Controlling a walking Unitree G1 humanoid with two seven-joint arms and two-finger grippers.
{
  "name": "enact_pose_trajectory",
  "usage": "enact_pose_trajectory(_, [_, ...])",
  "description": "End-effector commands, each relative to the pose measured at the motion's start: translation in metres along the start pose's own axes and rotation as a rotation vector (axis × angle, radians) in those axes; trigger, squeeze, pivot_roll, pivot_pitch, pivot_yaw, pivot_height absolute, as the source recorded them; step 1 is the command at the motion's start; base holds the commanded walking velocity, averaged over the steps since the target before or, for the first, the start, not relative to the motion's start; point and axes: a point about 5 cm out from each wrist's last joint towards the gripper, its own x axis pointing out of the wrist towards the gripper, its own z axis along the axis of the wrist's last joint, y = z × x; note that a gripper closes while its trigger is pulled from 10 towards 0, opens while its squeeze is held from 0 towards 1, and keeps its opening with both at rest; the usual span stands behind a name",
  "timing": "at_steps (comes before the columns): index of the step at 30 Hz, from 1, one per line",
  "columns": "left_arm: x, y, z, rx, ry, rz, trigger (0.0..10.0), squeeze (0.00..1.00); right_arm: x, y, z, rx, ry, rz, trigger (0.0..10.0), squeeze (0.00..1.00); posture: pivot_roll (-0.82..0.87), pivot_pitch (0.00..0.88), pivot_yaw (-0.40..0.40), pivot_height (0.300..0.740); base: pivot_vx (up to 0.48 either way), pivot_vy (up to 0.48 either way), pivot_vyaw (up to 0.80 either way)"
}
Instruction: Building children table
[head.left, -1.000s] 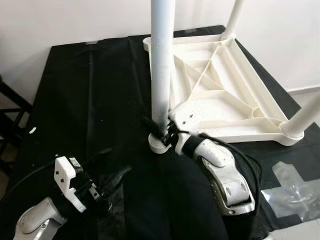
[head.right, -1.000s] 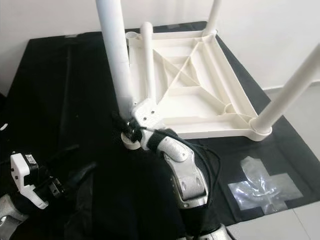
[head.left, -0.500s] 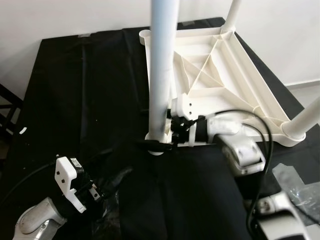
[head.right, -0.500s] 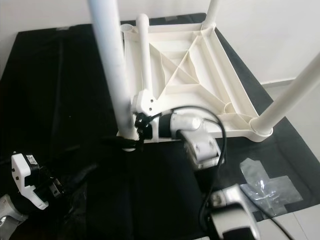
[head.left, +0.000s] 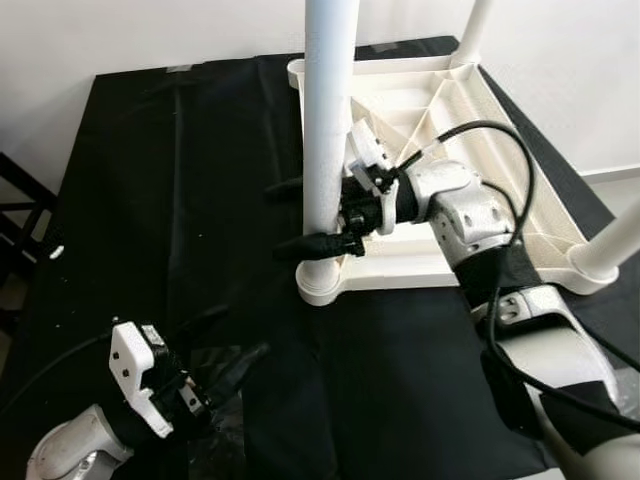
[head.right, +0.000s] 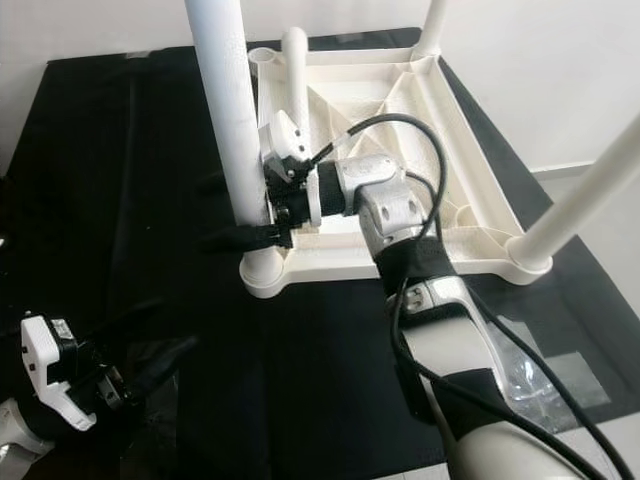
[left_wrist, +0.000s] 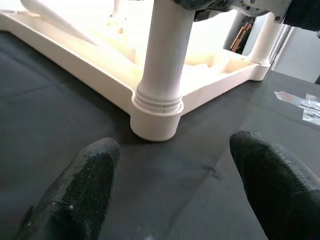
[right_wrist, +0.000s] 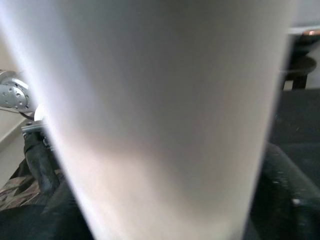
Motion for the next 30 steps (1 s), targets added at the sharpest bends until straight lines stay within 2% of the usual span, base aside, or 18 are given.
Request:
enact_pose_trajectory(1, [-0.003,-0.002,0.000,-0.007,0.016,-0.006,10.0,0.00,0.003,-0.001,0.003,-0.019,-0.003,0.021,0.0,0.00,-0.04,0.263,-0.030,0.740,0.000,0.000,0.00])
enact_pose_trajectory(5, [-0.003,-0.002,0.000,-0.010,0.016,-0.006,10.0,0.00,0.001,-0.001,0.002,-0.012,-0.011,0.015,0.0,0.00,-0.05,0.267,-0.029,0.740,0.000,0.000,0.00])
enact_pose_trajectory(12, [-0.001,-0.001,-0.001,-0.012,0.013,-0.006,10.0,0.00,-0.011,0.001,-0.001,-0.031,-0.016,-0.015,0.0,0.00,-0.06,0.263,-0.028,0.740,0.000,0.000,0.00])
enact_pose_trajectory(14, [0.000,0.000,-0.001,-0.014,0.010,-0.007,10.0,0.00,-0.024,0.000,-0.006,-0.067,-0.002,-0.173,0.0,0.00,-0.09,0.256,-0.035,0.740,0.000,0.000,0.00])
enact_pose_trajectory(15, [0.001,0.001,-0.001,-0.015,0.007,-0.007,10.0,0.00,-0.030,0.000,-0.013,-0.046,-0.009,-0.326,0.0,0.00,-0.10,0.256,-0.044,0.740,0.000,0.000,0.00])
enact_pose_trajectory(16, [0.001,0.001,-0.001,-0.015,0.007,-0.007,10.0,0.00,-0.030,0.000,-0.013,-0.046,-0.009,-0.326,0.0,0.00,-0.10,0.256,-0.044,0.740,0.000,0.000,0.00])
enact_pose_trajectory(17, [0.002,0.002,-0.001,-0.014,0.003,-0.006,10.0,0.00,-0.031,0.004,-0.025,-0.001,-0.029,-0.538,0.0,0.00,-0.11,0.255,-0.048,0.740,0.000,0.000,0.00])
enact_pose_trajectory(18, [0.002,0.003,-0.001,-0.013,0.000,-0.005,10.0,0.00,-0.033,0.009,-0.034,0.036,-0.038,-0.682,0.0,0.00,-0.11,0.256,-0.049,0.740,0.000,0.000,0.00])
enact_pose_trajectory(19, [0.002,0.003,-0.001,-0.013,0.000,-0.005,10.0,0.00,-0.033,0.009,-0.034,0.036,-0.038,-0.682,0.0,0.00,-0.11,0.256,-0.049,0.740,0.000,0.000,0.00])
enact_pose_trajectory(20, [0.003,0.004,-0.001,-0.010,-0.003,-0.004,10.0,0.00,-0.029,0.022,-0.056,0.069,0.025,-0.967,0.0,0.00,-0.13,0.257,-0.042,0.740,0.000,0.000,0.00])
enact_pose_trajectory(21, [0.003,0.005,0.000,-0.008,-0.005,-0.002,10.0,0.00,-0.030,0.034,-0.068,0.077,0.075,-1.166,0.0,0.00,-0.13,0.257,-0.042,0.740,0.000,0.000,0.00])
enact_pose_trajectory(22, [0.004,0.007,0.000,-0.006,-0.008,-0.001,10.0,0.00,-0.018,0.054,-0.081,0.064,0.123,-1.214,0.0,0.00,-0.13,0.255,-0.027,0.740,0.000,0.000,0.00])
enact_pose_trajectory(23, [0.004,0.007,0.000,-0.006,-0.008,-0.001,10.0,0.00,-0.018,0.054,-0.081,0.064,0.123,-1.214,0.0,0.00,-0.13,0.255,-0.027,0.740,0.000,0.000,0.00])
enact_pose_trajectory(24, [0.005,0.008,0.000,-0.005,-0.009,0.000,10.0,0.00,-0.009,0.068,-0.088,0.054,0.145,-1.224,0.0,0.00,-0.13,0.255,-0.027,0.740,0.000,0.000,0.00])
enact_pose_trajectory(25, [0.005,0.009,-0.001,-0.004,-0.008,0.001,10.0,0.00,0.003,0.073,-0.092,0.069,0.142,-1.174,0.0,0.00,-0.13,0.240,-0.020,0.740,0.000,0.000,0.00])
enact_pose_trajectory(26, [0.005,0.009,-0.001,-0.004,-0.008,0.001,10.0,0.00,0.003,0.073,-0.092,0.069,0.142,-1.174,0.0,0.00,-0.13,0.240,-0.020,0.740,0.000,0.000,0.00])
enact_pose_trajectory(28, [0.005,0.011,-0.004,-0.004,-0.002,0.002,10.0,0.00,0.015,0.071,-0.093,0.065,0.141,-1.098,0.0,0.00,-0.12,0.225,-0.020,0.740,0.000,0.000,0.00])
enact_pose_trajectory(30, [0.005,0.011,-0.004,-0.004,-0.002,0.002,10.0,0.00,0.015,0.071,-0.093,0.065,0.141,-1.098,0.0,0.00,-0.12,0.225,-0.020,0.740,0.000,0.000,0.00])
